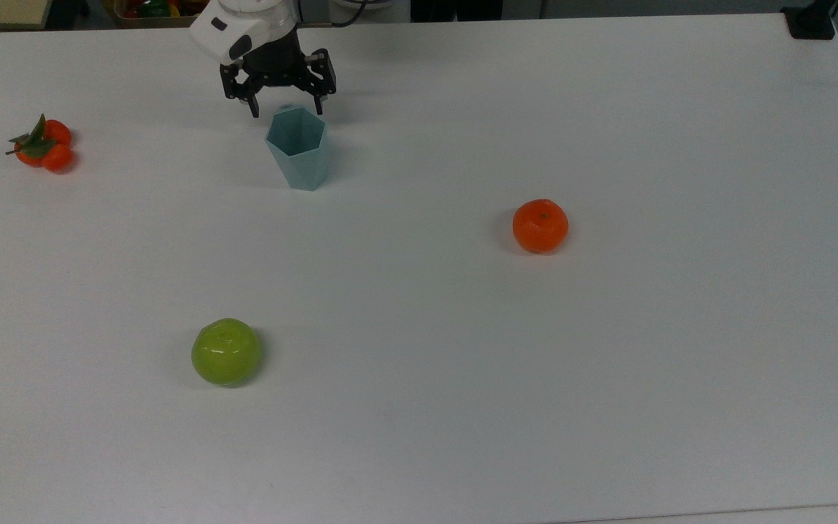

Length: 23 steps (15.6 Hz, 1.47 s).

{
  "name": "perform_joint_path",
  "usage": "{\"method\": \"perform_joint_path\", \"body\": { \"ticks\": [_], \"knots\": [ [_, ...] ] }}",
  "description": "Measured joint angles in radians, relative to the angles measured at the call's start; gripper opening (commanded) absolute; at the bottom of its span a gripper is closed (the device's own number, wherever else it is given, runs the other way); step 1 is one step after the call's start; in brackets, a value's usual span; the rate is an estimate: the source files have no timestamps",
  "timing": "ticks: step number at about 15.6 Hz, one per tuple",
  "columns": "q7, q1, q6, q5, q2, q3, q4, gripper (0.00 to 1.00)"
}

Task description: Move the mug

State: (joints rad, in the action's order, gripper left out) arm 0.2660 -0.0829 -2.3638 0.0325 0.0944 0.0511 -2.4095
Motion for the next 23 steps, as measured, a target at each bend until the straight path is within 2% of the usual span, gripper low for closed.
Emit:
{"method": "perform_joint_path", "body": {
  "ticks": [3,10,14,18,23],
  "knots": [
    [-0.046,0.002,0.132,0.0,0.017,0.0,0.067,1.0],
    [-0.174,0.014,0.592,0.018,0.026,-0.016,0.475,1.0],
    [-0.319,0.026,0.733,0.033,0.019,-0.067,0.671,1.0],
    [-0.449,0.035,0.789,0.033,0.015,-0.107,0.755,1.0],
    [-0.452,0.042,0.773,0.033,0.0,-0.114,0.777,1.0]
  ]
}}
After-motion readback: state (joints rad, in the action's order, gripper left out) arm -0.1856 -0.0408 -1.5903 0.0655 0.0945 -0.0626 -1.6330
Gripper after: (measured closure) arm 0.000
